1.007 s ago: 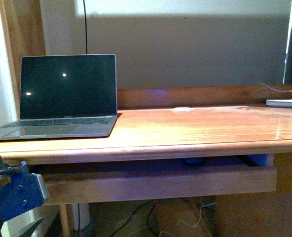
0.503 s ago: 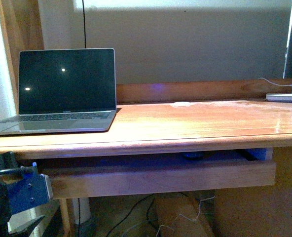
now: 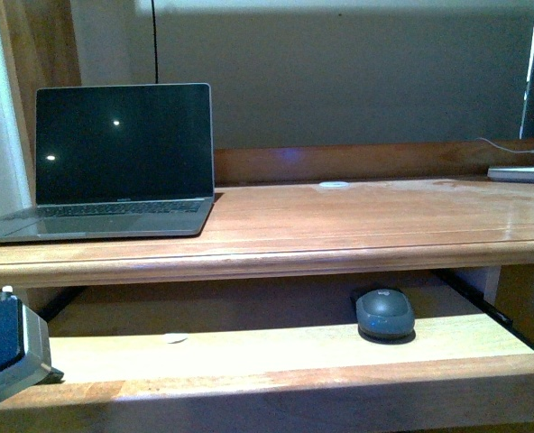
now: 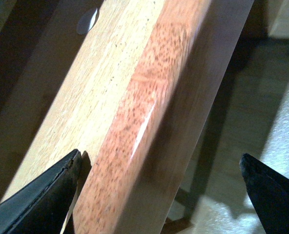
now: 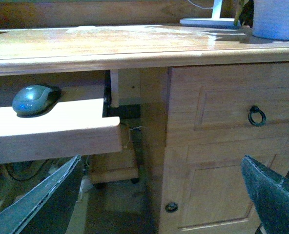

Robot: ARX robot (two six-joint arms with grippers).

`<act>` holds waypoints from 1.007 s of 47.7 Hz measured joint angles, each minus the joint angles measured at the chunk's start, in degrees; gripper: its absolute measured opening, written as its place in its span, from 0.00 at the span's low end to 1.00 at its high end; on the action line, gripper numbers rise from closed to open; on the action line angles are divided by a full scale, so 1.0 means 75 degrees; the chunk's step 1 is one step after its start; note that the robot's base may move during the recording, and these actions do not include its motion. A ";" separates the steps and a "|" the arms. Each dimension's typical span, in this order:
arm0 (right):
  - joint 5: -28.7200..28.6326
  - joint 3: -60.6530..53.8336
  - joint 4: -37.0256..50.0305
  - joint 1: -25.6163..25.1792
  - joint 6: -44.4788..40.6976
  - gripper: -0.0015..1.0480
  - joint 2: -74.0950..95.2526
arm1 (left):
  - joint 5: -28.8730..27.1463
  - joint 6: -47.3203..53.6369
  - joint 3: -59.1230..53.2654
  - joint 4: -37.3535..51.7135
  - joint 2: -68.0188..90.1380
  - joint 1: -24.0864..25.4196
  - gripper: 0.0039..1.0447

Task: Place mouse

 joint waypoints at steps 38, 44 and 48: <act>0.0000 0.0000 0.0000 0.0000 0.0000 0.93 0.0000 | -0.3885 -0.9107 -0.1195 0.0653 -0.5234 -0.1236 0.93; 0.0000 0.0000 0.0000 0.0000 0.0000 0.93 0.0000 | -0.6662 -0.9262 -0.2331 -0.0358 -0.8122 -0.2687 0.84; 0.0006 0.0000 0.0000 0.0000 0.0000 0.93 0.0000 | -0.7918 -0.8370 -0.2987 -0.0909 -0.9515 -0.3223 0.69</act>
